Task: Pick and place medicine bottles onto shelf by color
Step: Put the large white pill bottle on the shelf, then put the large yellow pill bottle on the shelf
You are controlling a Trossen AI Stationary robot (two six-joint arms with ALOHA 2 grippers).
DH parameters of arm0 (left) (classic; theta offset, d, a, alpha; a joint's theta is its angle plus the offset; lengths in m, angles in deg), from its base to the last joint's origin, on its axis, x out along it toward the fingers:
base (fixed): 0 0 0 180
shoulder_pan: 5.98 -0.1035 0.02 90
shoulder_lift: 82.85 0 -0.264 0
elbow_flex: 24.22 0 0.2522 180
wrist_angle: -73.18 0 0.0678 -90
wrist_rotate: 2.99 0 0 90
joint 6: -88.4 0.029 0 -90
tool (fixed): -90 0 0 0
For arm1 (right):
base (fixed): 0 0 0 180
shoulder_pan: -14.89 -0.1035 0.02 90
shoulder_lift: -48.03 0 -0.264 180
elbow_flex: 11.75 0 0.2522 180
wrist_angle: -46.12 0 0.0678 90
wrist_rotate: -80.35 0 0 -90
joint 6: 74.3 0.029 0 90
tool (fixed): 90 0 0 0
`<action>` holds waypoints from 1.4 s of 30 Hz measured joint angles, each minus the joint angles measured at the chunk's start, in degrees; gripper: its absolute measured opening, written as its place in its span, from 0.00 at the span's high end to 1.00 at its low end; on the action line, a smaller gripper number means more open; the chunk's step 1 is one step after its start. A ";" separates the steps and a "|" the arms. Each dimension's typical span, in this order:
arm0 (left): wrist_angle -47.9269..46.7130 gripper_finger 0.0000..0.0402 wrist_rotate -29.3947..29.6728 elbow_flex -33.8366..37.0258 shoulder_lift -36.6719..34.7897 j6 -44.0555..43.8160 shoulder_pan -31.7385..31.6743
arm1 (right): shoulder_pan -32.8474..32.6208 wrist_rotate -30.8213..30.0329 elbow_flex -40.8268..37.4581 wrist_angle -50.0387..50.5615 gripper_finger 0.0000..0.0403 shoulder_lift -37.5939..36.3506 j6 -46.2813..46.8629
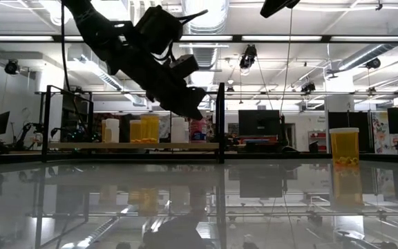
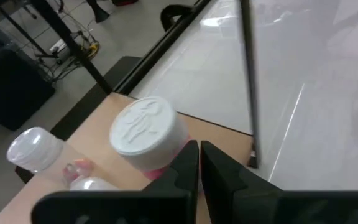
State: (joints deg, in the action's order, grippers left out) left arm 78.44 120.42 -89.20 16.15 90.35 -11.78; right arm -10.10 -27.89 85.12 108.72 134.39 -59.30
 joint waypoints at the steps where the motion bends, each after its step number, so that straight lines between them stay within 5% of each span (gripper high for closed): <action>1: 0.02 1.00 -0.02 0.02 0.00 0.07 -0.29 | 0.00 0.00 0.00 0.00 0.89 0.00 0.00; 15: 0.77 1.00 -0.49 0.02 -0.97 0.50 -0.34 | 0.00 -0.18 -0.24 -0.37 0.89 0.00 0.00; 23: -7.14 1.00 -1.85 0.96 -19.24 2.63 12.65 | 0.00 -3.74 -5.72 -3.57 0.89 0.00 -0.88; 31: -6.32 1.00 -7.99 3.55 -31.78 5.75 25.93 | 0.00 -4.32 -21.04 -35.32 0.90 -0.24 -15.62; 42: 11.65 1.00 -8.03 4.59 -26.43 5.92 29.65 | 0.82 -2.75 -42.88 -72.00 0.98 -10.42 -32.46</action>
State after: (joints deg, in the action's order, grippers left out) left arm 90.09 112.39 -84.60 -10.28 96.28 17.87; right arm -9.28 -30.64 42.24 36.72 123.97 -91.76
